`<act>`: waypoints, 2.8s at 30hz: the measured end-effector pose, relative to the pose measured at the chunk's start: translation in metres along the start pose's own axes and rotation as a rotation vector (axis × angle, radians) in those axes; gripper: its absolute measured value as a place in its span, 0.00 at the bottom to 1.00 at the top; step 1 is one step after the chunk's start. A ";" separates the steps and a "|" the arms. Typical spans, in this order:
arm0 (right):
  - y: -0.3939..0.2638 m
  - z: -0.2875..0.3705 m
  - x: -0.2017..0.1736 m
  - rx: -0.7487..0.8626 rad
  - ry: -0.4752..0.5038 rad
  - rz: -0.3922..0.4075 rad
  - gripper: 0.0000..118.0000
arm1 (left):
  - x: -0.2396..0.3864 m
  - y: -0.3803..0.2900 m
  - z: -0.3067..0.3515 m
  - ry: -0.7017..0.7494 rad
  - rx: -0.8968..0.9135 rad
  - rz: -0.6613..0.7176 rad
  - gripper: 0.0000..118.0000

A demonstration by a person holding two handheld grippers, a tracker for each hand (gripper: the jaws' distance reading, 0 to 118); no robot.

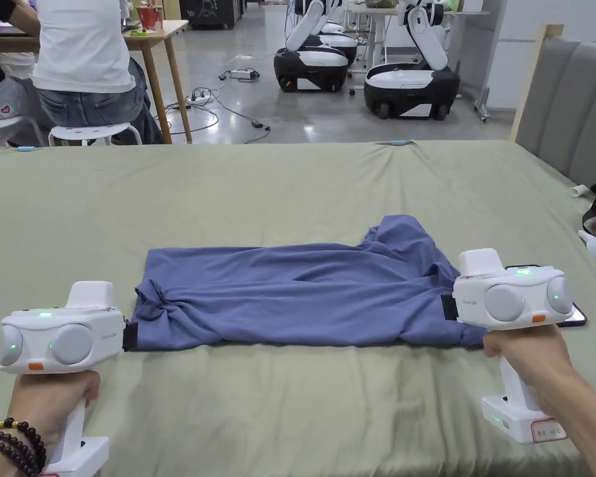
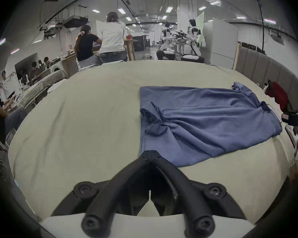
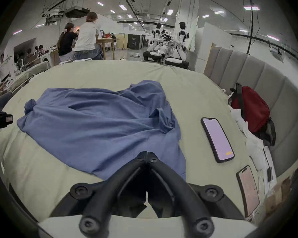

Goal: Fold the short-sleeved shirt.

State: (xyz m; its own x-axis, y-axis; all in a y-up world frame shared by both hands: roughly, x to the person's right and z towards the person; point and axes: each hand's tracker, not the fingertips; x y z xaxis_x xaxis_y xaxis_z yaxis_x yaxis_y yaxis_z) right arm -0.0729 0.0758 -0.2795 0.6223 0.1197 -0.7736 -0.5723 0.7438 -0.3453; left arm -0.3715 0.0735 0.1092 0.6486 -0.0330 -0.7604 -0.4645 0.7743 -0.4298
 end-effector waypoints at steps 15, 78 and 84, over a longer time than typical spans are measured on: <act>0.001 -0.015 -0.007 -0.022 0.035 0.017 0.00 | 0.015 0.005 -0.080 0.033 -0.159 -0.052 0.74; -0.093 0.107 -0.004 -0.070 -0.123 -0.063 0.79 | 0.023 -0.070 0.087 0.187 0.045 -0.049 0.99; -0.060 0.093 -0.026 0.011 -0.072 -0.086 0.00 | 0.039 -0.035 0.080 0.117 0.094 -0.050 0.22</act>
State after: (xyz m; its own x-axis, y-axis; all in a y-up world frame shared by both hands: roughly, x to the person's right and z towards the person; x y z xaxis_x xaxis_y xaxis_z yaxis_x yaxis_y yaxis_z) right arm -0.0047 0.0898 -0.1895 0.7058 0.1022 -0.7010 -0.5099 0.7602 -0.4026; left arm -0.2817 0.0956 0.1338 0.5920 -0.1425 -0.7933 -0.3715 0.8252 -0.4254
